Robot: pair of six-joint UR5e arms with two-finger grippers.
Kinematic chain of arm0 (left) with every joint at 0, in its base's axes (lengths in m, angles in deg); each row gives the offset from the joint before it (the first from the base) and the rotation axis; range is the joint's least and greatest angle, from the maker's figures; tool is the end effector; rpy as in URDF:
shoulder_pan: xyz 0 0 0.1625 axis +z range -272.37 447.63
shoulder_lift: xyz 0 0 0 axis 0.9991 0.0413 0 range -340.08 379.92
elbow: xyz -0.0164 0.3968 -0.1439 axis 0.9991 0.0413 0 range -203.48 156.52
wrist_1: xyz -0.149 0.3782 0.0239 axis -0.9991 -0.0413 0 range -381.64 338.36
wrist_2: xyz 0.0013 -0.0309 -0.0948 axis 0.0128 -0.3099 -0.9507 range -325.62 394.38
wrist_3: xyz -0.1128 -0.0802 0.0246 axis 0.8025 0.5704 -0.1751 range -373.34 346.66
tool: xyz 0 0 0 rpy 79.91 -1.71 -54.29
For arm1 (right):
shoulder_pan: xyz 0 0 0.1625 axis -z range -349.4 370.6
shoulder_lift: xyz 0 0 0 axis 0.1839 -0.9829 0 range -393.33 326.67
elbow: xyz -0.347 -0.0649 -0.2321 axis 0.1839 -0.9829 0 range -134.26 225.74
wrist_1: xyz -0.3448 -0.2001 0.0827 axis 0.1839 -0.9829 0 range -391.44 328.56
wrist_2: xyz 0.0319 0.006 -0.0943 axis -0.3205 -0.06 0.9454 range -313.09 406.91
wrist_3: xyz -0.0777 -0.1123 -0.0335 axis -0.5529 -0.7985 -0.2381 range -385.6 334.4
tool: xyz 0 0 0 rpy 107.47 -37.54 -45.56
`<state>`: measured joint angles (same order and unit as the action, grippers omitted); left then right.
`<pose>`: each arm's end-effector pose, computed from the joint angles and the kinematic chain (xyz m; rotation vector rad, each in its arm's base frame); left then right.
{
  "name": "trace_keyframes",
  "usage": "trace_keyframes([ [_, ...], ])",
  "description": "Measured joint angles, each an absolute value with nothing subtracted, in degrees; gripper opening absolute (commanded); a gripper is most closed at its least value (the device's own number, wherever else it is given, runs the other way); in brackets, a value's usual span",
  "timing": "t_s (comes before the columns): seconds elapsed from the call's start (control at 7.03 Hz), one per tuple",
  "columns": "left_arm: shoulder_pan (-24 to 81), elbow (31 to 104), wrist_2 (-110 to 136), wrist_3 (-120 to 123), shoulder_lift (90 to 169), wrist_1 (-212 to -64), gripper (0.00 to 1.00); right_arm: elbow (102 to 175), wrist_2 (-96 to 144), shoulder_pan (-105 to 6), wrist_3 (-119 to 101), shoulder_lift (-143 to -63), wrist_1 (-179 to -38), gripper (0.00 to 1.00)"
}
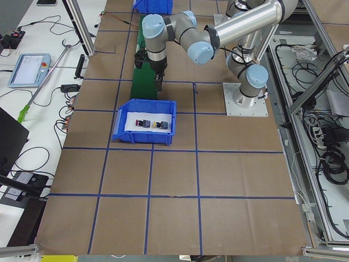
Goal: Transport two buttons from left to right
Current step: 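Lower the left gripper into the bin and grasp the yellow button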
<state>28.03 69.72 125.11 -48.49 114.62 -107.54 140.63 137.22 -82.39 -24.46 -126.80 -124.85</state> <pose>0.1426 -0.5029 0.3837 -0.1300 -3.1121 -0.0980 0.1564 -0.4560 0.4377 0.0504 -3.1365 0.0546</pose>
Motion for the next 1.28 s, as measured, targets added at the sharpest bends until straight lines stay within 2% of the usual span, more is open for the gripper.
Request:
trace_keyframes([
  [0.71,32.1,71.4,125.0,-50.0,119.7,-99.4,1.00,140.2,137.4,-82.3,-24.5,-126.4,-124.8,1.00],
  [1.28,32.4,80.3,124.7,-50.1,123.6,-82.3,1.00,140.2,137.3,-82.3,-24.5,-126.4,-124.8,1.00],
])
